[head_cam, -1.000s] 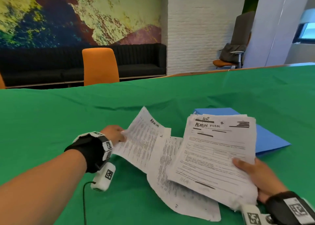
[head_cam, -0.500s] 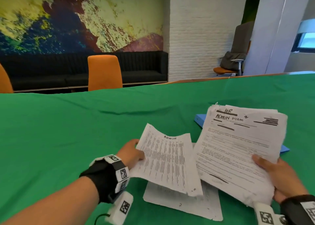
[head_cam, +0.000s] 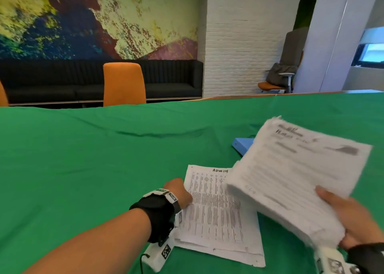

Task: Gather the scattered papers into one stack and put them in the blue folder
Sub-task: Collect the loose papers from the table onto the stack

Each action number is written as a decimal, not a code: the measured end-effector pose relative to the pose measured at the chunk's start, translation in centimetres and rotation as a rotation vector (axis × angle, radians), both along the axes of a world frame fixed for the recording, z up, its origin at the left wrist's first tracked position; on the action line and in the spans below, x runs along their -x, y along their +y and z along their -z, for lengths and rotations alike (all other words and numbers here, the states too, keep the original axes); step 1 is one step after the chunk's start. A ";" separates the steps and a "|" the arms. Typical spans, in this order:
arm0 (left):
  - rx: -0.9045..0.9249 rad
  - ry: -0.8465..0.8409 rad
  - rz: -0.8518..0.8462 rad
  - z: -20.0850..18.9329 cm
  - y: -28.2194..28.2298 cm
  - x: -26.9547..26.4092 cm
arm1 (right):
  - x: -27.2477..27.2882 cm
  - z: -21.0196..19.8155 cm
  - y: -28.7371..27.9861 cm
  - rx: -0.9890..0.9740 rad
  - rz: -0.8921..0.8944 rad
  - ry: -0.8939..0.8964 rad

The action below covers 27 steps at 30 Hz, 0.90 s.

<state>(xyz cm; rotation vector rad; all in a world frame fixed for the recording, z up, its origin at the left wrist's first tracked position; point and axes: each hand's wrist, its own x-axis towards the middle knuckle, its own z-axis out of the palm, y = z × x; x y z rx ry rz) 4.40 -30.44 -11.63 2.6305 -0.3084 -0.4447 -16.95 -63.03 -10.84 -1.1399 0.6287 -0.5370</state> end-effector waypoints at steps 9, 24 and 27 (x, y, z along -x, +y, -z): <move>0.235 0.183 -0.025 -1.2 -1.0 -0.2 | -2.3 2.9 4.7 -0.008 -0.315 0.066; 1.173 0.167 0.061 -11.2 15.3 4.8 | -11.0 -3.2 21.6 -0.131 -0.775 -0.189; 1.146 0.011 -0.020 -11.2 19.6 4.9 | -13.0 -3.4 25.7 -0.067 -0.826 -0.201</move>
